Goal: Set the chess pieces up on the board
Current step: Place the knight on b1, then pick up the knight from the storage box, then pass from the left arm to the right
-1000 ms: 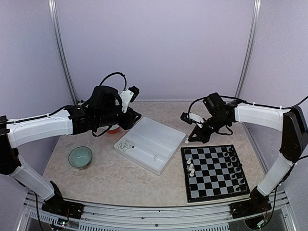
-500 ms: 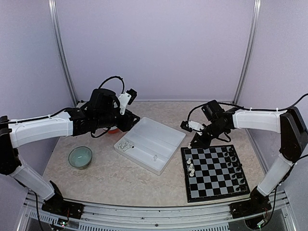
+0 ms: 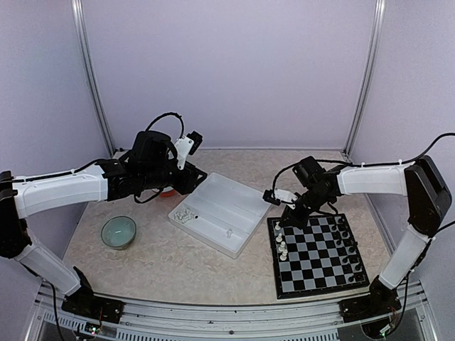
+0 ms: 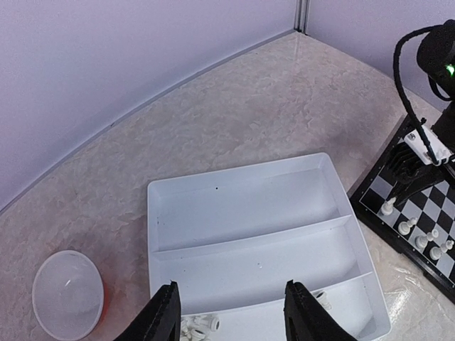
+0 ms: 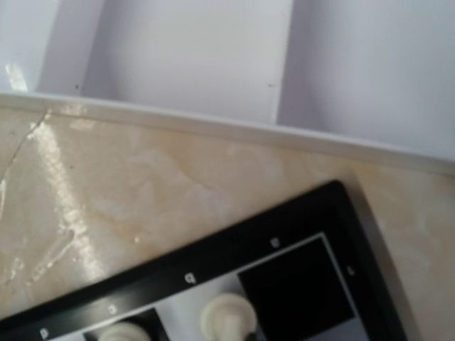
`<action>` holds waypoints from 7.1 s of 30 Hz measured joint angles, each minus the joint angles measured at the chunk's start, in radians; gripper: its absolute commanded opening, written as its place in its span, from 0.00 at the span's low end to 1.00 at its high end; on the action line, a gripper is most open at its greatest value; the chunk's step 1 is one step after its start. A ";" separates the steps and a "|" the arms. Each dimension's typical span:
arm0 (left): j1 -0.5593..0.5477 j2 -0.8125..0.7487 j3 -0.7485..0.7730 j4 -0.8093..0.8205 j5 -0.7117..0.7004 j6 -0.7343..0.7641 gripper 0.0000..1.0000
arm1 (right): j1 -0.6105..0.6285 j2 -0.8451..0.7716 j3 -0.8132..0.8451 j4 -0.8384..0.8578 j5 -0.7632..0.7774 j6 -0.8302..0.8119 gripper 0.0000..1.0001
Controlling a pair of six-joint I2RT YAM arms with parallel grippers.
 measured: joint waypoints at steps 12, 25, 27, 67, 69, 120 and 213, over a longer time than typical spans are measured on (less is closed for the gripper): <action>0.000 0.000 0.000 0.000 0.009 -0.004 0.50 | 0.013 0.014 -0.002 -0.003 -0.003 -0.008 0.00; 0.000 0.000 0.000 0.000 0.016 -0.014 0.50 | 0.016 0.011 -0.014 -0.005 0.003 -0.015 0.00; 0.000 0.000 0.000 0.000 0.016 -0.015 0.50 | 0.016 0.010 -0.015 -0.005 0.007 -0.015 0.00; 0.003 0.291 0.187 -0.393 -0.060 -0.304 0.44 | -0.044 -0.152 0.133 -0.106 -0.061 -0.007 0.22; 0.008 0.325 0.190 -0.426 -0.059 -0.364 0.44 | -0.044 -0.151 0.132 -0.106 -0.066 -0.003 0.22; 0.014 0.545 0.306 -0.624 -0.141 -0.226 0.15 | -0.044 -0.138 0.120 -0.083 -0.149 0.010 0.22; 0.089 0.185 -0.386 1.079 0.481 -1.702 0.18 | 0.480 0.161 0.550 0.097 0.546 0.139 0.07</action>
